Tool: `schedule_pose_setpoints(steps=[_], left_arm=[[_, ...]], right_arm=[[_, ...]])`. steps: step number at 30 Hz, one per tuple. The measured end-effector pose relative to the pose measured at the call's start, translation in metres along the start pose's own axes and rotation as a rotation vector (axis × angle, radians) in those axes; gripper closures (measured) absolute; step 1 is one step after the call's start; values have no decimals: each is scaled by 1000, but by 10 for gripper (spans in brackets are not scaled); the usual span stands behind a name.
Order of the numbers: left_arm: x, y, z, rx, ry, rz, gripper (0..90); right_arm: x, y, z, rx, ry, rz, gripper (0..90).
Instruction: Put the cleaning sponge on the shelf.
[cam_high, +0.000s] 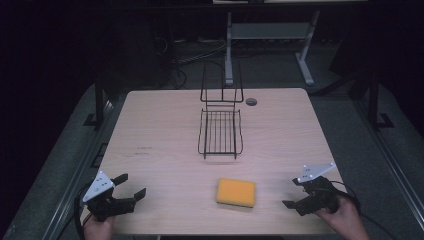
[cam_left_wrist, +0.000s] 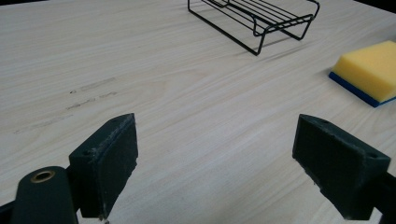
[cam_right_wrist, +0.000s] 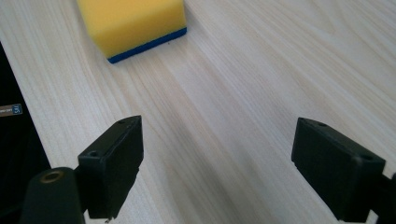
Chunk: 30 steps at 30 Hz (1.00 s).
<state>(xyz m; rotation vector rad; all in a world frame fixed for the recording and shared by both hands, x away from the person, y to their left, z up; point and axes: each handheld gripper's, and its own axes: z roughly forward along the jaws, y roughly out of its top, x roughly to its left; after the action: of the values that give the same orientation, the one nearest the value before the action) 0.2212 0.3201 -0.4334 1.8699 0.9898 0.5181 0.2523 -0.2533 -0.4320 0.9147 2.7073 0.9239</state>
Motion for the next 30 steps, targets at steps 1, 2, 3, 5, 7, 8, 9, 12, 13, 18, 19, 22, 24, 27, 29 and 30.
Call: schedule_pose_setpoints(steps=[1,2,3,5,7,8,9,12,13,18,19,22,24,27,29,30], left_arm=[[0,0,0,0,-1,0,134],[0,0,0,0,-1,0,134],[0,0,0,0,-1,0,134],[0,0,0,2,-3,3,134],[0,0,0,0,-3,1,135],[0,0,0,0,-3,1,134],[0,0,0,0,-4,1,134],[0,0,0,1,-3,2,134],[0,0,0,1,-3,2,134],[0,0,0,0,-4,2,134],[0,0,0,0,-4,1,134],[-1,0,0,0,-3,5,135],[0,0,0,0,-4,4,134],[-1,0,0,0,-4,3,134],[0,0,0,1,-4,3,135],[0,0,0,-1,-3,5,134]], right_arm=[[0,2,0,4,5,-11,163],[0,2,0,4,5,-11,163],[1,4,1,4,9,-15,163],[1,6,1,5,11,-20,164],[1,9,1,9,16,-25,164],[1,9,1,9,16,-25,164],[2,9,1,11,20,-30,163],[2,14,2,21,28,-40,163],[2,14,2,21,28,-40,163],[4,20,2,30,34,-56,164],[4,21,2,32,41,-57,163],[5,24,3,43,45,-64,163],[6,28,3,48,47,-79,163],[6,31,3,51,50,-86,163],[7,32,3,51,51,-87,163],[7,34,4,56,55,-96,163]])
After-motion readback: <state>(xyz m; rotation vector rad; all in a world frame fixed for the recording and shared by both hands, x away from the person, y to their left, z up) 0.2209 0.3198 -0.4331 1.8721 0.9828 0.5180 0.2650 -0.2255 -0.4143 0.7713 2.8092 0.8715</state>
